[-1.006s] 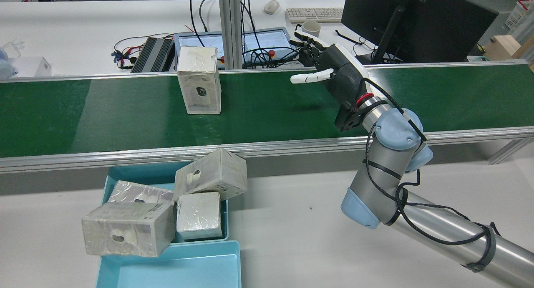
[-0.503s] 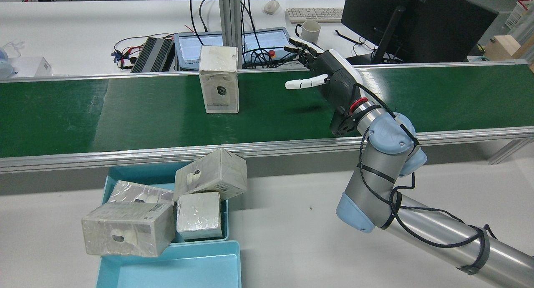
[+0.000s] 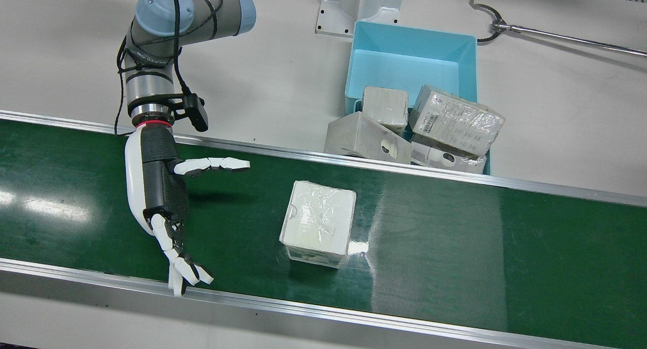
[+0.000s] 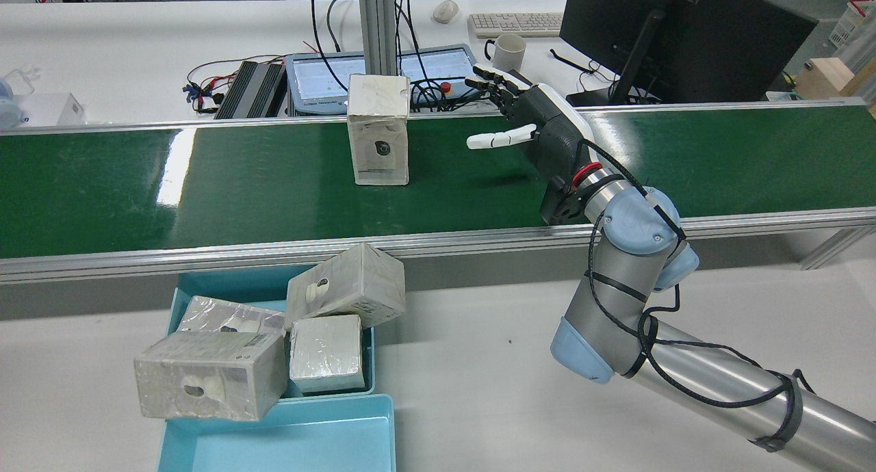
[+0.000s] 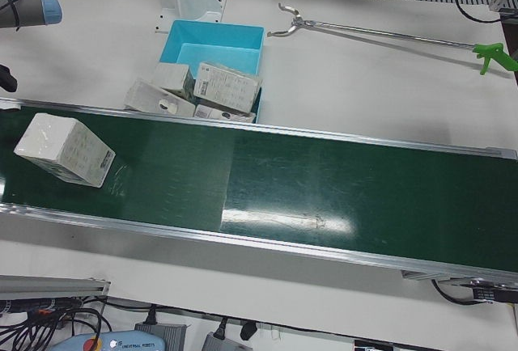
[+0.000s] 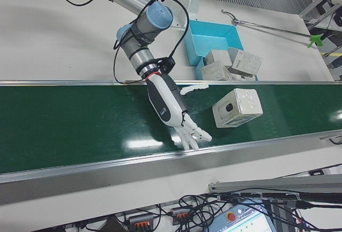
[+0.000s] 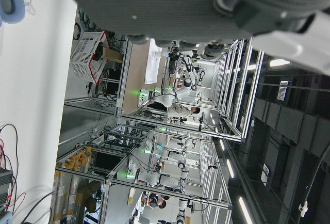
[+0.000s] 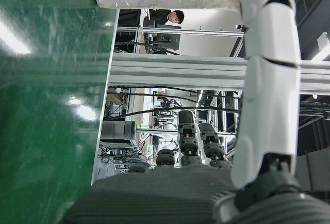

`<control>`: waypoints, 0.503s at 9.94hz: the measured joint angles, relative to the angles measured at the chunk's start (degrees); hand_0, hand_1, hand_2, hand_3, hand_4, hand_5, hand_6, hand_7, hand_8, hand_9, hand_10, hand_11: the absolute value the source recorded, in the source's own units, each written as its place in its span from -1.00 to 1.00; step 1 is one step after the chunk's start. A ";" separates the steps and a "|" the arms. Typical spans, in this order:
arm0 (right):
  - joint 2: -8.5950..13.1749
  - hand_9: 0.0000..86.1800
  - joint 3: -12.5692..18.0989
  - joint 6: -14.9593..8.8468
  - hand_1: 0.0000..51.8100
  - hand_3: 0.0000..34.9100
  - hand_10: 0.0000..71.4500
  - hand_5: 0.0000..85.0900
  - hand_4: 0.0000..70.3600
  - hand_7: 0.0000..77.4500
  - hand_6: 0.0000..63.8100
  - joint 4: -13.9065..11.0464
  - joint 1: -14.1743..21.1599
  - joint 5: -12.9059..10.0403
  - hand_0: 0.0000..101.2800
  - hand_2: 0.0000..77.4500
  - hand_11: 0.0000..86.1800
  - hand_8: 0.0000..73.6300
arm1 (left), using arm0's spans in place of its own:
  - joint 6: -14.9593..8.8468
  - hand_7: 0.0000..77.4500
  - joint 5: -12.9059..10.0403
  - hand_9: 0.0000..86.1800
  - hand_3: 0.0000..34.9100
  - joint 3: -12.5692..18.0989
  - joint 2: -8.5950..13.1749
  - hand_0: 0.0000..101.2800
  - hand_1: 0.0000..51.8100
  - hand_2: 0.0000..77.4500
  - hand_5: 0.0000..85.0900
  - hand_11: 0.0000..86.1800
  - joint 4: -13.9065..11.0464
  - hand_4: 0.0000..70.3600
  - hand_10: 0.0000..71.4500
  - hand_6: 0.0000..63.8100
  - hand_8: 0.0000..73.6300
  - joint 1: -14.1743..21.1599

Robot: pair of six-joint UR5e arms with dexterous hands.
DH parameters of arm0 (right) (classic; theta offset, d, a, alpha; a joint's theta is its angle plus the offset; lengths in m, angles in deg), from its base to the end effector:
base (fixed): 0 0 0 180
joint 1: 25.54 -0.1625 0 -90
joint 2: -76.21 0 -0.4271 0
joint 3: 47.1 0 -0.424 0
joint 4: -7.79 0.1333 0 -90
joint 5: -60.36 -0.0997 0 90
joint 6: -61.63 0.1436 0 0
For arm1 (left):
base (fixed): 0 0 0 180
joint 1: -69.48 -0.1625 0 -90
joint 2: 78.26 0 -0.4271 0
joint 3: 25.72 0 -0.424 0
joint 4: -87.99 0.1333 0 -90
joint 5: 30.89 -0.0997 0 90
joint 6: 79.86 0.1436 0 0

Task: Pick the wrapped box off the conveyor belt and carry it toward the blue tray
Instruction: 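Lower the open right hand beside the approaching wrapped white box, then close the right hand on the wrapped white box and lift it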

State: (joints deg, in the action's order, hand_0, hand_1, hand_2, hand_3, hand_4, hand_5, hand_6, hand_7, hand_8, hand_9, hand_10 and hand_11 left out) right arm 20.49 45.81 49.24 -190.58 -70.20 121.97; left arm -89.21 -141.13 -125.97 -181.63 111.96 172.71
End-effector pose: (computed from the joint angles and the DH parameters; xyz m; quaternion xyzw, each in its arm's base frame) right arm -0.3776 -0.6565 0.3127 -0.0867 -0.7965 0.5904 0.0977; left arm -0.2236 -0.5857 0.5087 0.1011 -0.6978 0.7090 0.0152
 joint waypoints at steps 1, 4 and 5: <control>0.00 -0.91 -0.04 -0.02 -0.43 -0.99 -1.00 -0.73 -0.77 -0.56 -0.85 0.02 0.03 0.00 -0.07 -0.68 -0.97 -0.93 | 0.00 -0.99 0.00 -1.00 -1.00 0.00 0.00 -1.00 -1.00 -0.99 -0.97 -0.99 0.00 -1.00 -1.00 -0.98 -0.99 0.00; -0.04 -0.91 -0.12 -0.08 -0.43 -0.99 -1.00 -0.73 -0.74 -0.56 -0.85 0.08 0.12 0.00 -0.07 -0.68 -0.97 -0.93 | 0.00 -0.99 0.00 -1.00 -1.00 0.00 0.00 -1.00 -1.00 -0.99 -0.97 -0.99 0.00 -1.00 -1.00 -0.98 -0.99 0.00; -0.10 -0.91 -0.24 -0.08 -0.43 -0.99 -1.00 -0.73 -0.74 -0.56 -0.83 0.08 0.18 0.00 -0.07 -0.68 -0.97 -0.93 | 0.00 -0.99 0.00 -1.00 -1.00 0.00 0.00 -1.00 -1.00 -0.99 -0.97 -0.99 0.00 -1.00 -0.98 -0.98 -0.99 0.00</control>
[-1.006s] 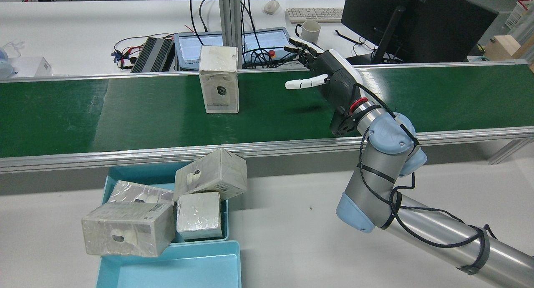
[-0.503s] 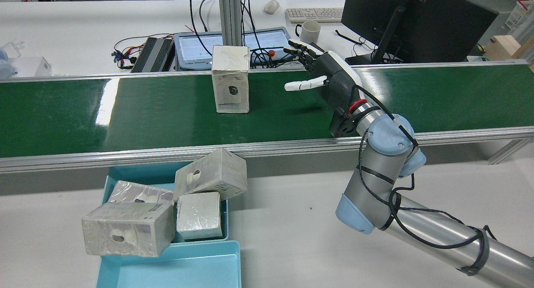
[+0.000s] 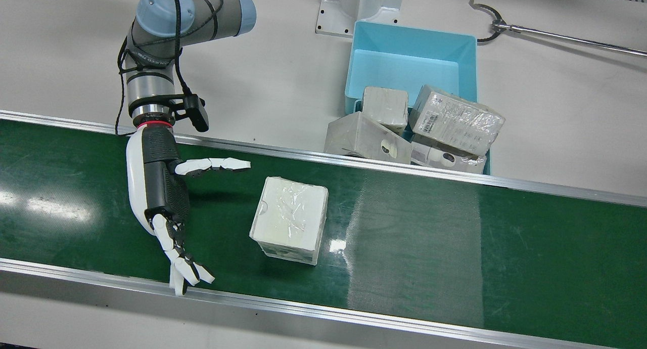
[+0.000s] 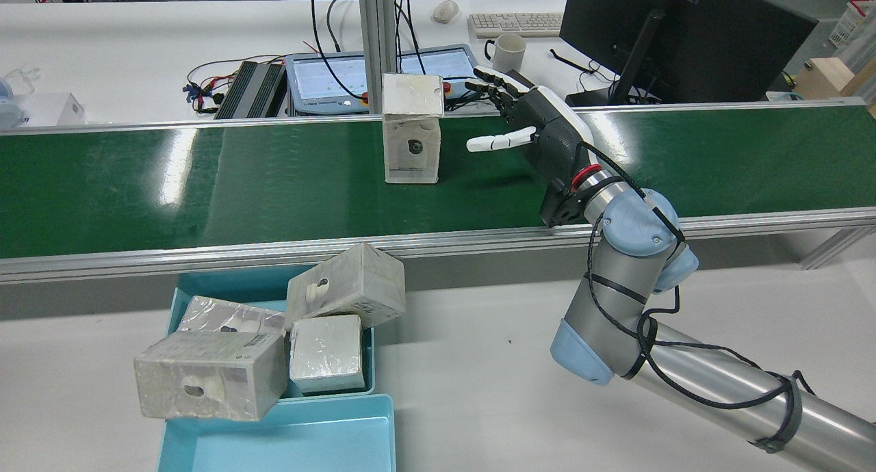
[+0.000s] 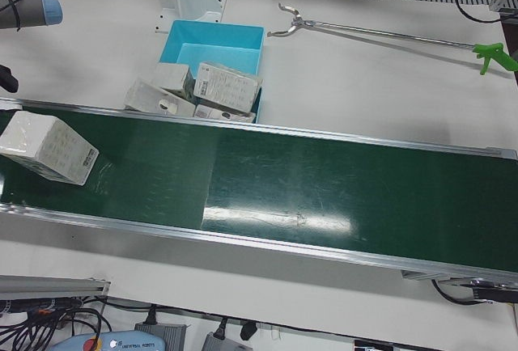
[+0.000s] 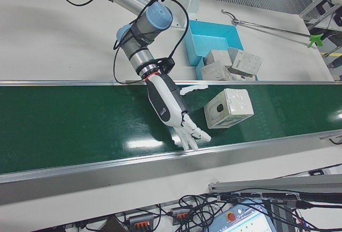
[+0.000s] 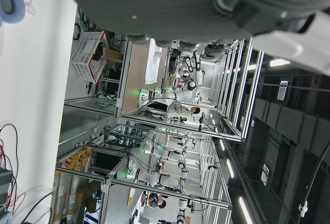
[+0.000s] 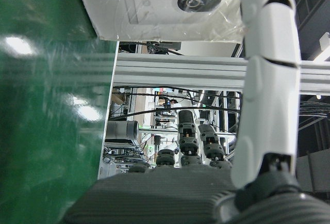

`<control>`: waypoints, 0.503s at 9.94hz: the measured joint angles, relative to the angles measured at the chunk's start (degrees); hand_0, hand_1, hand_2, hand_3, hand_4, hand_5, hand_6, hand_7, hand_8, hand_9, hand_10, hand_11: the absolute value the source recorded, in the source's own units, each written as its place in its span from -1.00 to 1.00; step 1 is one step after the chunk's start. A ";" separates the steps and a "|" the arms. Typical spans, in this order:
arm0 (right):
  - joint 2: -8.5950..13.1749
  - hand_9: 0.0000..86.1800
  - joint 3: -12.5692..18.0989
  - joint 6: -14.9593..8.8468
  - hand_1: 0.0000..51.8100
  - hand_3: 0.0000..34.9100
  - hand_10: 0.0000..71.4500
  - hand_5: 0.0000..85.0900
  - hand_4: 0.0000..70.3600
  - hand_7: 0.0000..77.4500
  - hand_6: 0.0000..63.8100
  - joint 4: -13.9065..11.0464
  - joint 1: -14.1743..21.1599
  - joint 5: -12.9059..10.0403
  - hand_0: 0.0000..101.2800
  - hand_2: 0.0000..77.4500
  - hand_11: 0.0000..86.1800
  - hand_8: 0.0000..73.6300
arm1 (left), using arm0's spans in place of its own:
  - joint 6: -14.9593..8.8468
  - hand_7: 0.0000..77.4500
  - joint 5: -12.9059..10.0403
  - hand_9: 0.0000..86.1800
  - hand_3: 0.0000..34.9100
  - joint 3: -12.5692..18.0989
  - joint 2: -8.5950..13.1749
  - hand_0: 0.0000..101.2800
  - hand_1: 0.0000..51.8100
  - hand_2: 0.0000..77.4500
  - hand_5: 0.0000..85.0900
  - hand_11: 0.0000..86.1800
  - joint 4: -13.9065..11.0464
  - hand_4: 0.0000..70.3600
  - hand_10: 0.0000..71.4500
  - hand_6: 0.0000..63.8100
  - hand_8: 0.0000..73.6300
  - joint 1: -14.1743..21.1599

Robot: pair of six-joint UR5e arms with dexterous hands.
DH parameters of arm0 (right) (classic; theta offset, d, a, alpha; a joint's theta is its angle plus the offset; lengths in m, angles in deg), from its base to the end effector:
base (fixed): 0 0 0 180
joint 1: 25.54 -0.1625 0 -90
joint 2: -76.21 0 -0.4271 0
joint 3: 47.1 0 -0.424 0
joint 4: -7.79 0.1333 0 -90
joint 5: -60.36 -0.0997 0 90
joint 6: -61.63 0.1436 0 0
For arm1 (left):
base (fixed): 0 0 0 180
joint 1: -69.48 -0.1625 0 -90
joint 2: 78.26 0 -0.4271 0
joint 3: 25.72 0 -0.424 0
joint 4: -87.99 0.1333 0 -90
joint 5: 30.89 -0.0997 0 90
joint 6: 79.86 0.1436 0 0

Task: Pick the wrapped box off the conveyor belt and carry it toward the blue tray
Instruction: 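Close the right hand on the wrapped white box and lift it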

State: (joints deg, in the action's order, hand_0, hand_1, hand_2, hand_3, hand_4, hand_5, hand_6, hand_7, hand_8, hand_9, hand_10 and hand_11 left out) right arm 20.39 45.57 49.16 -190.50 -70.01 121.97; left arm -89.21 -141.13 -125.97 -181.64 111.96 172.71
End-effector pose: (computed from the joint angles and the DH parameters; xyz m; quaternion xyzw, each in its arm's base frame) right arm -0.3802 -0.6557 0.3159 -0.0867 -0.7953 0.5916 0.1003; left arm -0.2236 -0.5858 0.5086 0.1010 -0.6979 0.7089 0.0152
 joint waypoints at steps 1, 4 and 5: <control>0.00 -0.91 -0.22 0.00 -0.43 -0.99 -1.00 -0.73 -0.74 -0.56 -0.83 0.00 0.12 0.00 -0.07 -0.68 -0.97 -0.93 | 0.00 -0.99 0.00 -1.00 -1.00 0.00 0.00 -1.00 -1.00 -0.99 -0.97 -0.99 0.00 -1.00 -0.98 -0.98 -0.99 0.00; 0.03 -0.91 -0.73 -0.03 -0.43 -0.99 -1.00 -0.73 -0.75 -0.56 -0.83 0.01 0.61 -0.05 -0.07 -0.68 -0.97 -0.91 | 0.00 -0.99 0.00 -0.99 -1.00 0.00 0.00 -1.00 -1.00 -0.99 -0.97 -0.99 0.00 -1.00 -0.98 -0.98 -0.99 0.00; 0.11 -0.91 -0.77 -0.05 -0.43 -0.99 -1.00 -0.73 -0.75 -0.56 -0.83 0.00 0.79 -0.09 -0.07 -0.68 -0.97 -0.91 | 0.00 -0.99 0.00 -0.99 -1.00 0.00 0.00 -1.00 -1.00 -0.99 -0.97 -0.99 0.00 -1.00 -0.98 -0.98 -0.99 0.00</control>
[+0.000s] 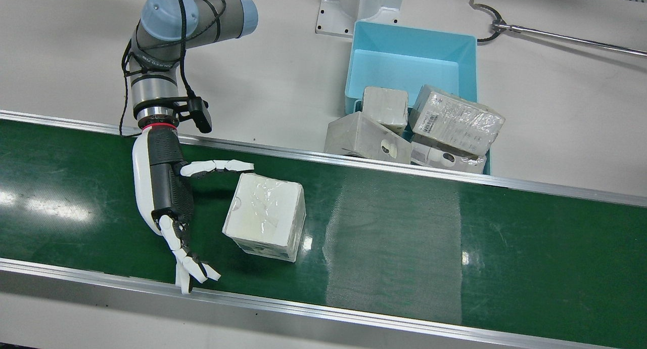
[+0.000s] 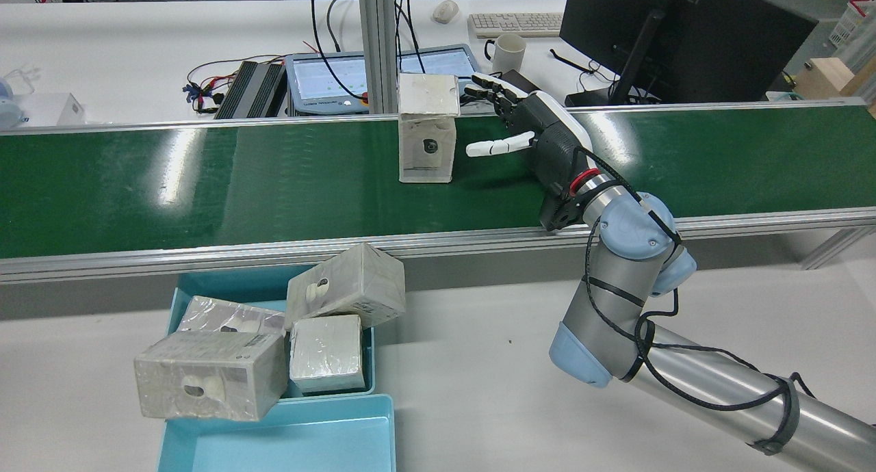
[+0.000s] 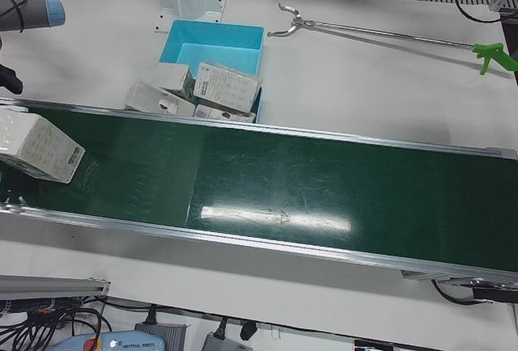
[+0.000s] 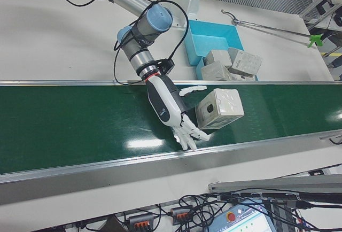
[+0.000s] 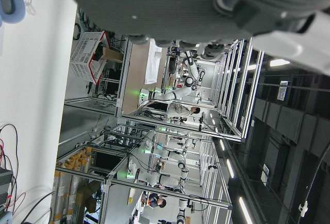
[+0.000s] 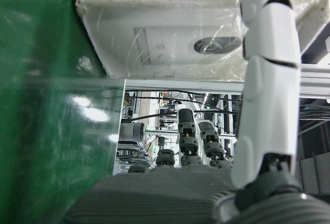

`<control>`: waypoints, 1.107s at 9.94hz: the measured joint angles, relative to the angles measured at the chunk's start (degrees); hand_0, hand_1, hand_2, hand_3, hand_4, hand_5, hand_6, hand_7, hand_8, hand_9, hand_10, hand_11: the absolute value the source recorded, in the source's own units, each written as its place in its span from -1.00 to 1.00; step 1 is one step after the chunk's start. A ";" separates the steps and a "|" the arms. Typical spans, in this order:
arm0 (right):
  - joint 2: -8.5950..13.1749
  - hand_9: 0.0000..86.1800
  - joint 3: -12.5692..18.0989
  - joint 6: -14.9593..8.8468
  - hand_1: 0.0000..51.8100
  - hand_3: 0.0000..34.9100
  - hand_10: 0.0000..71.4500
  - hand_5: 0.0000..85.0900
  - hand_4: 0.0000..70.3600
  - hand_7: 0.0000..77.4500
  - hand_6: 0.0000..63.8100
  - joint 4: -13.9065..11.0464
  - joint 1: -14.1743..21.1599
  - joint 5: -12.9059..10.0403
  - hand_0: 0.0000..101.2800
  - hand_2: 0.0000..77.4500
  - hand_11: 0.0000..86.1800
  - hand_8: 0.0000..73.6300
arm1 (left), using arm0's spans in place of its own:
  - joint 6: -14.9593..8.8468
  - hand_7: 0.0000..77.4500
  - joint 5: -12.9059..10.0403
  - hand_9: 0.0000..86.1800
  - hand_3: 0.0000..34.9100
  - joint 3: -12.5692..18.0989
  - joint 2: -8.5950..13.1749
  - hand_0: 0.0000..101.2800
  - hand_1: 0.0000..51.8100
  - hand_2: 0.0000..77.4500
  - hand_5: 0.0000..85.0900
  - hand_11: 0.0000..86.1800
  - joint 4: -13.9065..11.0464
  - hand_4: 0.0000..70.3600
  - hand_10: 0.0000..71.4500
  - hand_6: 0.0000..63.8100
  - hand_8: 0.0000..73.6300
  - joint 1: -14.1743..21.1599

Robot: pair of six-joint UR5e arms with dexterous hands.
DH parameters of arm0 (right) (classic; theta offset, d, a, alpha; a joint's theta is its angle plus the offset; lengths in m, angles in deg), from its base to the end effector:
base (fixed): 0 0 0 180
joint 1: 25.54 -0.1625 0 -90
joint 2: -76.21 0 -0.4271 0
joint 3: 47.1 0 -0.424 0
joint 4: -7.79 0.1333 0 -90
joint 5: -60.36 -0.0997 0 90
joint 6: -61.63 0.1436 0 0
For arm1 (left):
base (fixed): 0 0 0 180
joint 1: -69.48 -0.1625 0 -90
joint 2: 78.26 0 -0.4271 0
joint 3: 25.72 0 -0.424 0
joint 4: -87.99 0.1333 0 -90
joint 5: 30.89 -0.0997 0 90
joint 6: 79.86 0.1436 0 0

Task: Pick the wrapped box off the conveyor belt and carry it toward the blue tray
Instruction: 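Close the right hand on the wrapped white box and lift it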

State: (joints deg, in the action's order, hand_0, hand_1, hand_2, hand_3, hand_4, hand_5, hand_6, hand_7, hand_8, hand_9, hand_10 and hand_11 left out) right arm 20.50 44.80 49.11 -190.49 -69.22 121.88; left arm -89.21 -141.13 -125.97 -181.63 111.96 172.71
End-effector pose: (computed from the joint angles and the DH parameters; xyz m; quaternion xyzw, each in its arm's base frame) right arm -0.3912 -0.6526 0.3211 -0.0893 -0.7919 0.5945 0.1069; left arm -0.2236 -0.5857 0.5087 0.1011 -0.6978 0.7090 0.0152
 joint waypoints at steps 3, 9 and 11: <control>0.44 -0.91 -0.24 -0.19 -0.43 -0.99 -1.00 -0.73 -0.69 -0.54 -0.81 0.03 0.65 -1.52 -0.07 -0.65 -0.97 -0.93 | 0.00 -0.99 0.00 -1.00 -1.00 0.00 0.00 -1.00 -1.00 -0.99 -0.97 -0.99 0.00 -1.00 -1.00 -0.98 -0.99 0.00; 5.10 -0.54 -5.30 -0.30 -0.07 -0.98 -0.74 -0.32 -0.35 -0.20 -0.40 0.07 1.15 -2.11 0.11 -0.38 -0.97 -0.56 | 0.00 -0.99 0.00 -1.00 -1.00 0.00 0.00 -1.00 -1.00 -0.99 -0.97 -0.99 0.00 -1.00 -0.98 -0.98 -0.99 0.00; 5.48 -0.54 -5.76 -0.27 -0.07 -0.98 -0.74 -0.32 -0.35 -0.20 -0.40 -0.11 1.26 -2.03 0.11 -0.38 -0.97 -0.56 | 0.00 -0.99 0.00 -0.99 -1.00 0.00 0.00 -1.00 -1.00 -0.99 -0.97 -0.99 0.00 -1.00 -0.98 -0.98 -0.99 0.00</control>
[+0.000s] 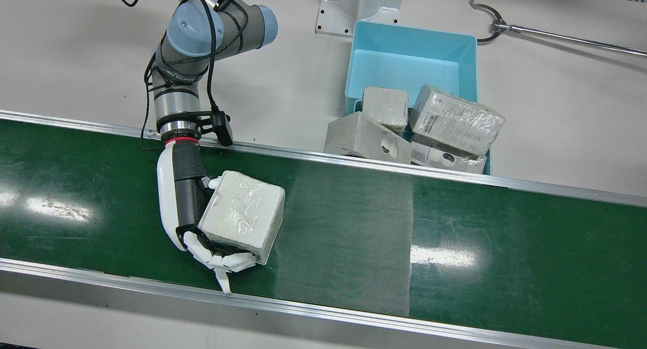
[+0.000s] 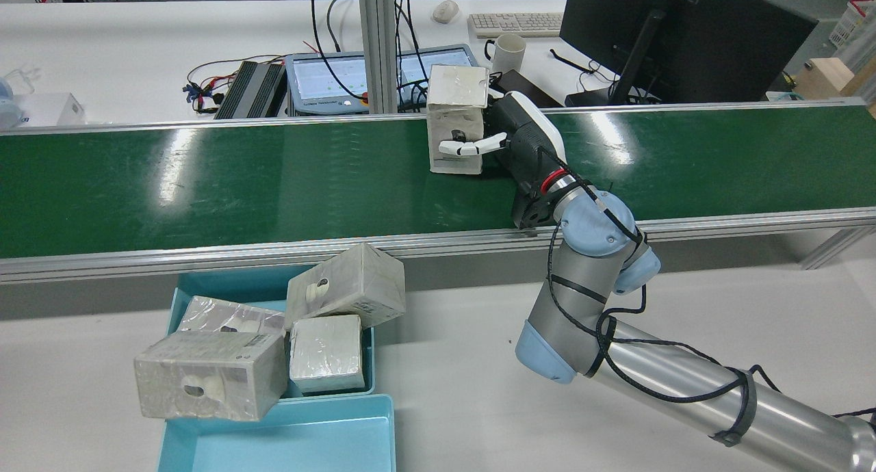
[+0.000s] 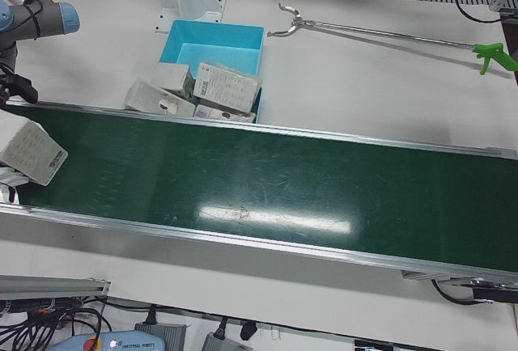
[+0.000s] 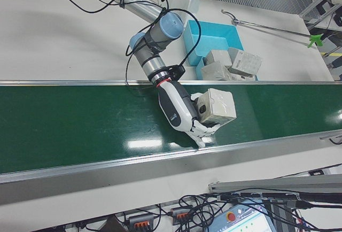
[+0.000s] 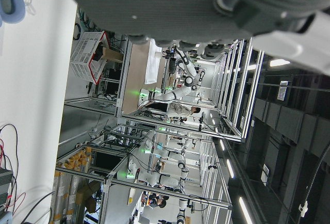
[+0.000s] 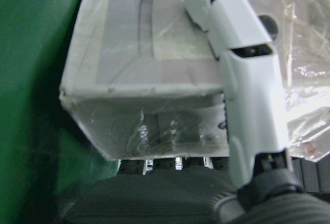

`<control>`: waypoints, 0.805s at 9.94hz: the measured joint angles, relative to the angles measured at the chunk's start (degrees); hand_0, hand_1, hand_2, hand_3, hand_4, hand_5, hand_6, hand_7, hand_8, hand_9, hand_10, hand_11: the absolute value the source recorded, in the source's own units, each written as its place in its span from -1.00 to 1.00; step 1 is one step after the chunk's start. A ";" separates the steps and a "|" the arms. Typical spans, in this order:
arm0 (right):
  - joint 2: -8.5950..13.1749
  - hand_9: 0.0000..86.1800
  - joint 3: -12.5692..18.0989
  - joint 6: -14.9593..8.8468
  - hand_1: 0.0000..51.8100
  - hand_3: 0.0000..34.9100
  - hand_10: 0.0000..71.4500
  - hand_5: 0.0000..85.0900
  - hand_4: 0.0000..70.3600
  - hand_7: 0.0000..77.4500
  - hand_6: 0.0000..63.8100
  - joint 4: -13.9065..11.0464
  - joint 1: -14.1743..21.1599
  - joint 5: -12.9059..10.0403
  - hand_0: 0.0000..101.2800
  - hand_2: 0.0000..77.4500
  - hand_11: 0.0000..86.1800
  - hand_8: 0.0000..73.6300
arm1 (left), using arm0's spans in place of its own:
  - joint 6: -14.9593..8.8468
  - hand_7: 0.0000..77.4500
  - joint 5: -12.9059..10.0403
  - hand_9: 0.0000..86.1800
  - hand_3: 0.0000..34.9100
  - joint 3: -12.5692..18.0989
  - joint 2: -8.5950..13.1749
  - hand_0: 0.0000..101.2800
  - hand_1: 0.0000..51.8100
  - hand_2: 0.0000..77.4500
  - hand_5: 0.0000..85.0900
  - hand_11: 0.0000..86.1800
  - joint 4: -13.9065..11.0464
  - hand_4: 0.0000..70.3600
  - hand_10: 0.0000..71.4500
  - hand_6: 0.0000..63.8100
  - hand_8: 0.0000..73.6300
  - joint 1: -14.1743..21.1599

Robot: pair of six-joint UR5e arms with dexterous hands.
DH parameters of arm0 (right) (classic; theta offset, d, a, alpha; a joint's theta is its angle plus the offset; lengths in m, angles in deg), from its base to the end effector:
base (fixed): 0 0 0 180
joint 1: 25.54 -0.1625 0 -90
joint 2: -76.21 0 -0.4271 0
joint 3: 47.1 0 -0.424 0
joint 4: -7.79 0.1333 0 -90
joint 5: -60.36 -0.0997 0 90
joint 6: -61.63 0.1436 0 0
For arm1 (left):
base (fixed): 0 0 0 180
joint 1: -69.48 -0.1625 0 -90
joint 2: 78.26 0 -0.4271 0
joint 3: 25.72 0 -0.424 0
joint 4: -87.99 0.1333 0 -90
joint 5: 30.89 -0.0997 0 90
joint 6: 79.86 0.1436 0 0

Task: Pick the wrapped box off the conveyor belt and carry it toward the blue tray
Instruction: 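Close the right hand on the wrapped white box and lift it, then carry the box toward the blue tray and release it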

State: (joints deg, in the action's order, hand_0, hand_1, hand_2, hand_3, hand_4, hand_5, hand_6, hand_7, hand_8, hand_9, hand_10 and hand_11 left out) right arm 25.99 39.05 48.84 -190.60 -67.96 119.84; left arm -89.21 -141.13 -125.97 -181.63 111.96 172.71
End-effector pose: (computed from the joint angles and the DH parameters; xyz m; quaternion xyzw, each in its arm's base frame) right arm -0.4253 -0.6680 0.2997 -0.0842 -0.7891 0.5996 0.1032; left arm -0.2236 -0.5857 0.5087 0.1011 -0.6978 0.7090 0.0152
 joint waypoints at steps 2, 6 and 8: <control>-0.17 -0.18 1.52 0.18 -0.52 -0.97 -0.07 -0.09 -0.27 -0.07 -0.15 -0.38 0.00 0.35 0.00 -0.13 -0.66 -0.02 | 0.00 -0.99 0.00 -0.99 -1.00 0.00 0.00 -1.00 -1.00 -0.99 -0.97 -0.99 0.00 -1.00 -1.00 -0.98 -0.99 0.00; -0.44 0.18 14.40 -1.00 -0.87 -1.00 0.22 0.23 -0.30 0.20 0.13 -6.77 3.80 0.31 -0.08 -0.11 0.33 0.35 | 0.00 -0.99 0.00 -1.00 -1.00 0.00 0.00 -1.00 -1.00 -0.99 -0.97 -0.99 0.00 -1.00 -1.00 -0.98 -0.99 0.00; -0.03 0.33 17.74 -4.19 -0.87 -1.00 0.22 0.32 -0.32 0.30 0.18 -7.79 8.99 -2.30 -0.10 -0.11 0.43 0.44 | 0.00 -0.99 0.00 -0.99 -1.00 0.00 0.00 -1.00 -1.00 -0.99 -0.97 -0.99 0.00 -1.00 -0.98 -0.98 -0.99 0.00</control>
State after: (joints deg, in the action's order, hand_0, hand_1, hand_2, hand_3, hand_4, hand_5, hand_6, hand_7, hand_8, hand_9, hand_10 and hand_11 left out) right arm 25.95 56.79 44.65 -198.39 -58.98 117.54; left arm -89.21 -141.13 -125.97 -181.64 111.95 172.71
